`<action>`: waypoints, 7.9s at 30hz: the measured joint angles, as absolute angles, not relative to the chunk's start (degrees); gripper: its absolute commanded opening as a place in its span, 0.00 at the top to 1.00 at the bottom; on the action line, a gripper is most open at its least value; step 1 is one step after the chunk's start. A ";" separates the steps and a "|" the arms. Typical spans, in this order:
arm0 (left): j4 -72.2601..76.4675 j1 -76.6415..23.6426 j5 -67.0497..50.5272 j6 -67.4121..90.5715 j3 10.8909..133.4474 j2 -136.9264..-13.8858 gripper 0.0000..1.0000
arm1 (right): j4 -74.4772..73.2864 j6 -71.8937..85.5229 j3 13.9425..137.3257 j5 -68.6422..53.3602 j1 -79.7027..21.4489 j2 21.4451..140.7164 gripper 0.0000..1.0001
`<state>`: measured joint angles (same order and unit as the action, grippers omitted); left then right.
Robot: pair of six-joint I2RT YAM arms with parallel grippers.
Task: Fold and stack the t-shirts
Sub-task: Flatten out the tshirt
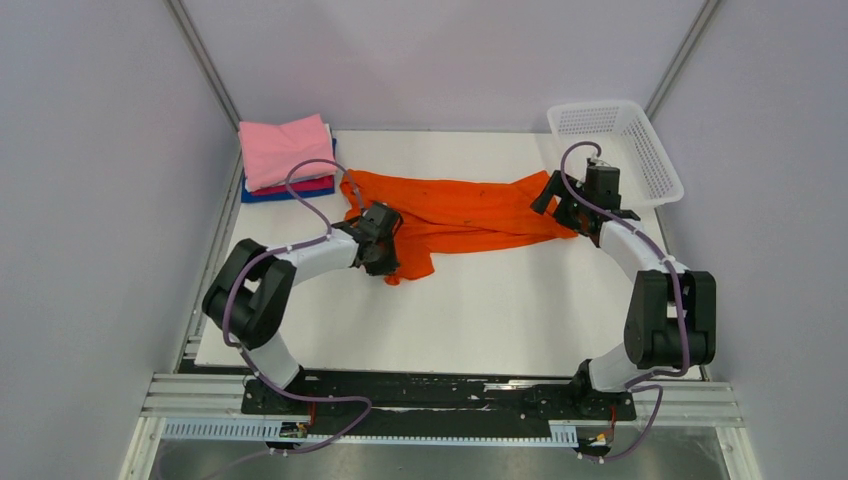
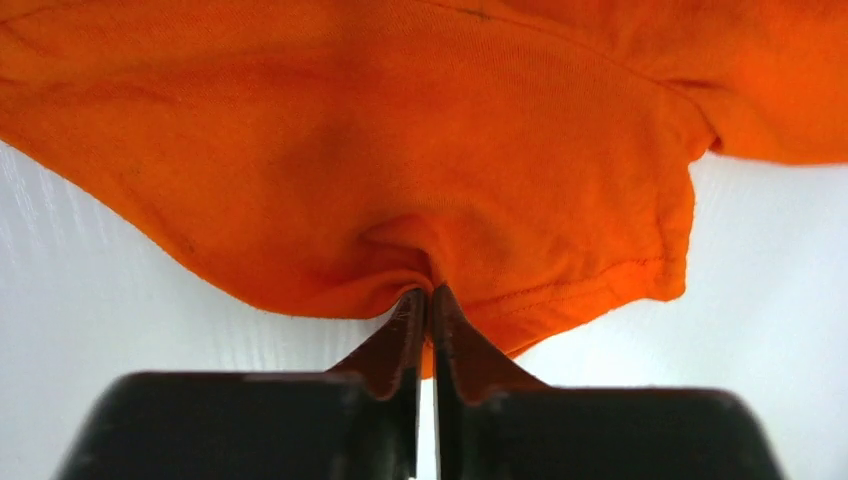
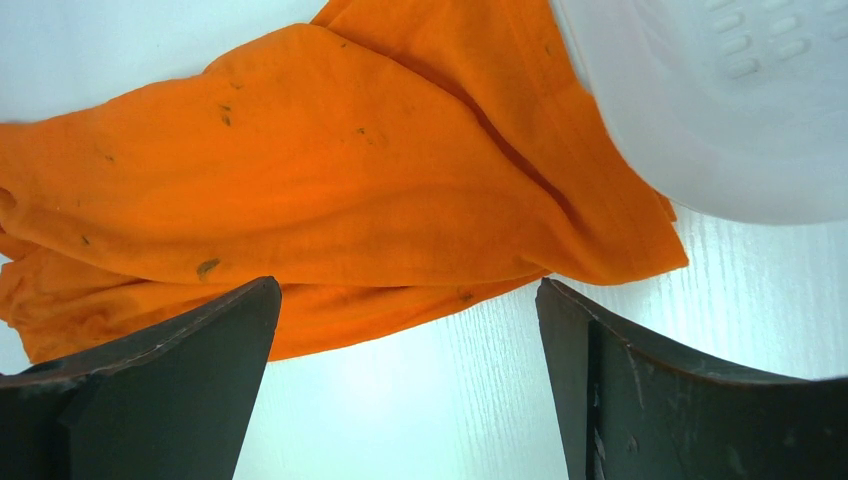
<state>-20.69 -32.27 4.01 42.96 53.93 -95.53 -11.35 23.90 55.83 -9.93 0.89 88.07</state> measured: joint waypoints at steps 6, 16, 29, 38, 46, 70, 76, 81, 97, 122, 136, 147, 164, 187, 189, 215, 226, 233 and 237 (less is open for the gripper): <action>-26.65 -33.67 12.38 43.42 56.93 -96.75 1.00 | -11.62 24.29 54.28 -7.11 0.54 85.38 0.00; -39.29 -21.96 29.65 44.31 50.46 -68.71 1.00 | -17.17 21.43 53.04 6.94 -14.61 83.94 0.01; -39.77 -20.49 26.85 43.48 44.69 -64.03 1.00 | -24.58 24.21 45.87 5.28 -26.65 80.90 0.18; -38.65 -20.49 25.26 43.13 44.10 -64.75 1.00 | -24.84 25.74 44.88 4.16 -34.13 80.09 0.27; -38.30 -20.49 24.38 43.11 42.96 -64.73 1.00 | -29.80 29.95 38.09 5.08 -34.11 70.17 0.45; -37.93 -20.49 22.74 43.11 43.38 -56.84 1.00 | -23.20 32.91 37.93 4.03 -31.11 68.75 1.00; -36.03 -20.49 22.31 42.04 51.35 -48.97 1.00 | -23.29 31.29 46.52 2.39 -23.81 58.61 1.00; -33.28 -20.49 22.48 38.98 61.93 -45.84 1.00 | -23.29 28.73 53.98 3.33 -22.57 51.57 1.00; -28.67 -20.56 19.05 28.97 93.56 -41.30 1.00 | -22.57 22.55 70.15 1.91 -22.41 31.55 1.00; -21.69 -17.56 33.69 26.37 82.83 -86.89 0.04 | -22.50 34.48 44.03 12.78 -13.93 54.37 0.37; -30.09 -15.31 23.22 32.16 81.38 -97.51 0.00 | -17.02 34.20 45.15 -1.78 -7.97 66.06 0.00; -20.49 -21.89 5.08 37.15 52.60 -82.89 0.00 | -17.10 36.34 37.78 -9.34 -7.97 64.84 0.00; -17.96 -22.04 9.80 41.85 44.71 -85.71 0.00 | 3.42 42.13 32.38 -8.34 -8.73 77.38 0.00; -24.49 -20.82 19.18 41.43 46.83 -85.76 0.00 | -16.78 5.82 49.25 -1.54 -14.35 83.13 0.13; -24.73 -20.60 19.84 41.21 47.05 -85.73 0.00 | -19.81 1.43 51.75 0.30 -14.63 87.05 0.19; -25.06 -20.53 19.81 40.58 47.03 -85.32 0.00 | -27.53 -10.66 57.74 12.03 -17.89 95.72 0.86; -22.39 -28.80 12.86 40.64 47.64 -76.99 0.00 | -27.62 -11.99 57.74 12.16 -17.93 96.16 0.84; -16.86 -30.41 4.27 42.17 42.87 -83.02 0.00 | -27.64 -12.43 57.74 12.19 -17.80 96.29 0.82; -15.27 -30.39 4.91 42.76 43.79 -85.78 0.00 | -27.64 -12.60 57.74 12.32 -17.41 96.29 0.75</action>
